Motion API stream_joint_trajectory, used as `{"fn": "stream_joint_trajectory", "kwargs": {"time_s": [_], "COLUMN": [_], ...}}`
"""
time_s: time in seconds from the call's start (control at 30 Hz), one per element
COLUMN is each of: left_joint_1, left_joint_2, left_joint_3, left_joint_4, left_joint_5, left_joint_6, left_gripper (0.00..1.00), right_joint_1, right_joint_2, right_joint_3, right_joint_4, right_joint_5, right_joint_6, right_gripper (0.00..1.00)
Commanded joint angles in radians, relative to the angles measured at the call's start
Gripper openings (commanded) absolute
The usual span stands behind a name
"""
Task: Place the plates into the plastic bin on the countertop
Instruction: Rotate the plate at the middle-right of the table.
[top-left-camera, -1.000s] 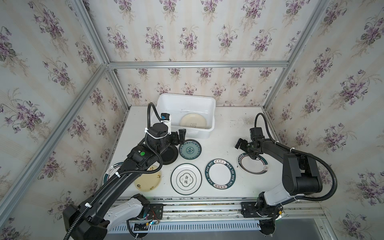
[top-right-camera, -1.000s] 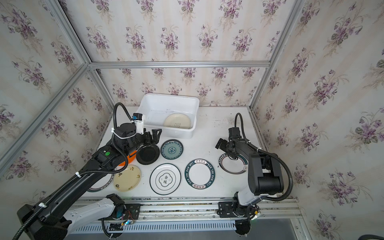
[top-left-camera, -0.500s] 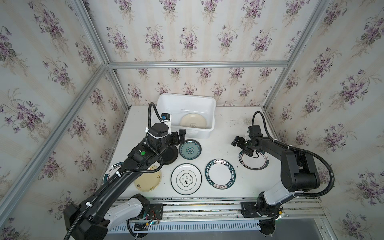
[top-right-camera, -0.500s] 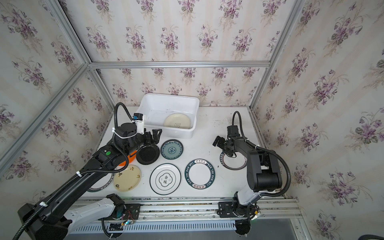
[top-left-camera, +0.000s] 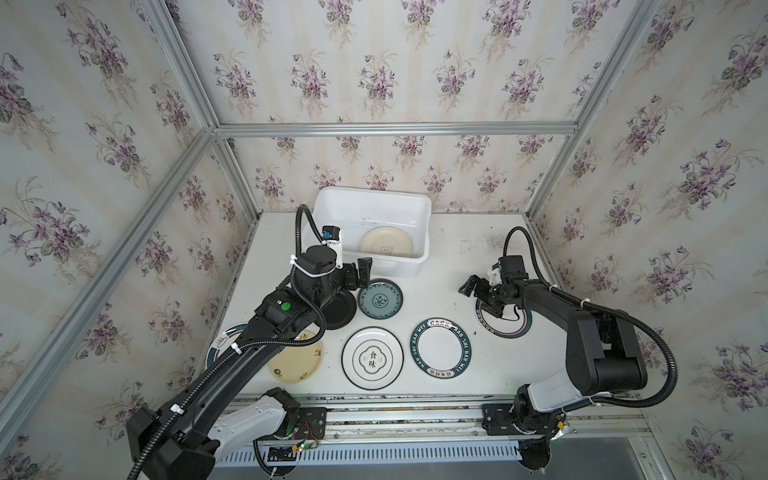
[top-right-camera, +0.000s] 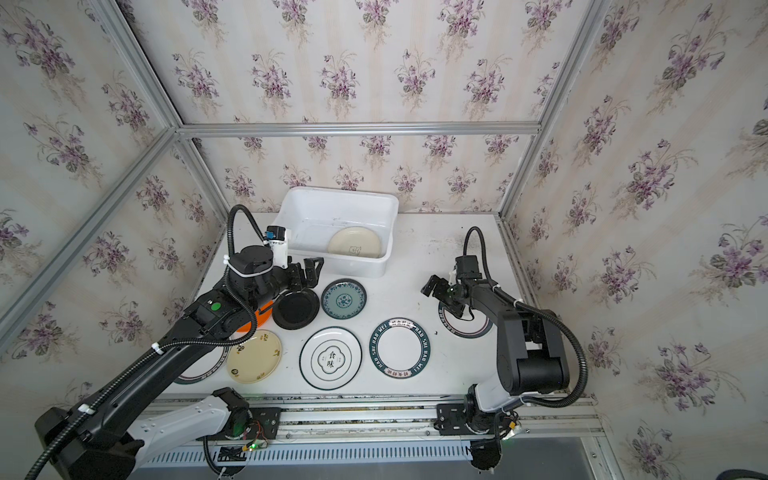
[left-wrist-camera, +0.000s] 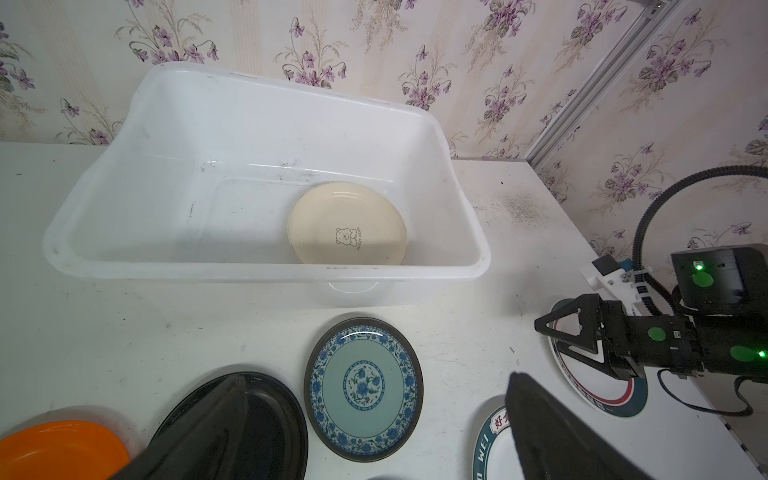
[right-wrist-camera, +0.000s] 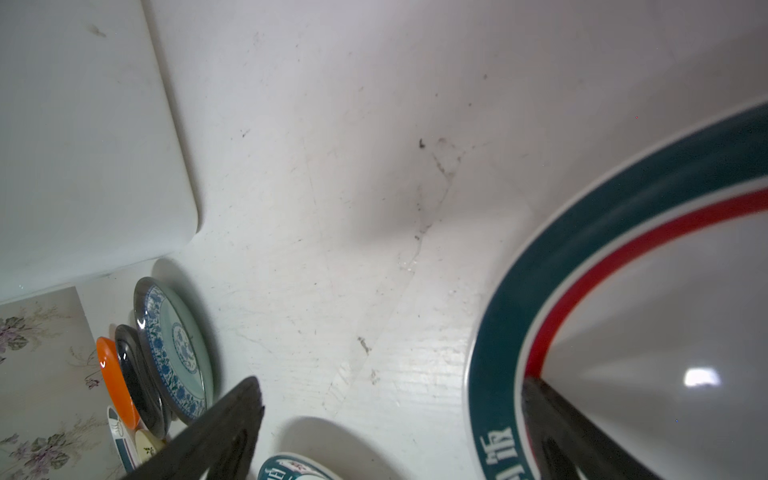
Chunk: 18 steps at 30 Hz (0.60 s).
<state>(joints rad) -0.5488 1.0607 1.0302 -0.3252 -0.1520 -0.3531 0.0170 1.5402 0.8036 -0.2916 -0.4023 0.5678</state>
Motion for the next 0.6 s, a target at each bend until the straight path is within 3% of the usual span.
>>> {"fn": "stream_joint_trajectory", "kwargs": {"time_s": [0.0, 0.1, 0.57], "left_joint_1": [0.001, 0.001, 0.001], "left_joint_2": [-0.004, -0.008, -0.022], "left_joint_3": [0.002, -0.003, -0.012], "left_joint_4": [0.014, 0.015, 0.013], "left_joint_5": [-0.004, -0.003, -0.009], "left_joint_6": [-0.006, -0.009, -0.004], "left_gripper": [0.99, 0.99, 0.99], "right_joint_1": [0.005, 0.005, 0.074], "right_joint_2": [-0.005, -0.002, 0.090], "right_joint_3": [-0.001, -0.004, 0.061], "right_joint_4": [0.010, 0.007, 0.116], "right_joint_5": [-0.053, -0.045, -0.229], "right_joint_6": [-0.003, -0.015, 0.001], "right_gripper": [1.00, 0.99, 0.99]}}
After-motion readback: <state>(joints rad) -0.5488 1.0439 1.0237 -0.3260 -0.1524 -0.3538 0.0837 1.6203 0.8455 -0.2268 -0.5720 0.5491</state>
